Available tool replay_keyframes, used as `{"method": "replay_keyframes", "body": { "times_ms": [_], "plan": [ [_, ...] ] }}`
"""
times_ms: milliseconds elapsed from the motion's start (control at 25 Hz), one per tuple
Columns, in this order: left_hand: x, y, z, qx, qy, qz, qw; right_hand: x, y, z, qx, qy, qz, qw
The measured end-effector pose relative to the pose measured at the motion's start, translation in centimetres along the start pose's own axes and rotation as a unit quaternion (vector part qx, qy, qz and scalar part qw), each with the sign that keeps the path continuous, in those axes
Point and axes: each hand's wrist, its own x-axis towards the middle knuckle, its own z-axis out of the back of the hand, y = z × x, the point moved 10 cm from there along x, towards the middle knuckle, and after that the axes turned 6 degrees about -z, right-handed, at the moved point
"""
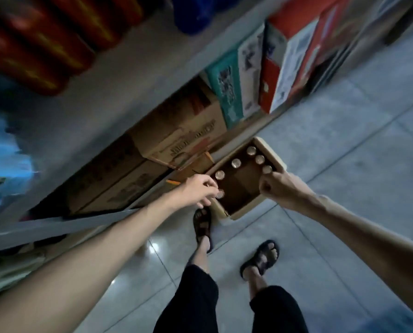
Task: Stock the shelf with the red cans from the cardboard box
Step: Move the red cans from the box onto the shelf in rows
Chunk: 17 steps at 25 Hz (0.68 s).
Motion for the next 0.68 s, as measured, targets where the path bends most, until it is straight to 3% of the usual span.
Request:
{"method": "replay_keyframes", "body": {
  "times_ms": [200, 440, 680],
  "plan": [
    [15.8, 12.7, -6.4, -0.037, -0.035, 0.106, 0.993, 12.1, -5.8, -16.3, -0.025, 0.033, 0.0, 0.999],
    [29.8, 27.4, -11.2, -0.064, -0.024, 0.198, 0.978, 26.1, -6.2, -34.9, -0.169, 0.012, 0.072, 0.983],
    [36.6, 32.6, -13.2, -0.142, -0.014, 0.187, 0.972, 33.6, -4.0, -45.0, -0.158, -0.004, 0.122, 0.98]
  ]
}}
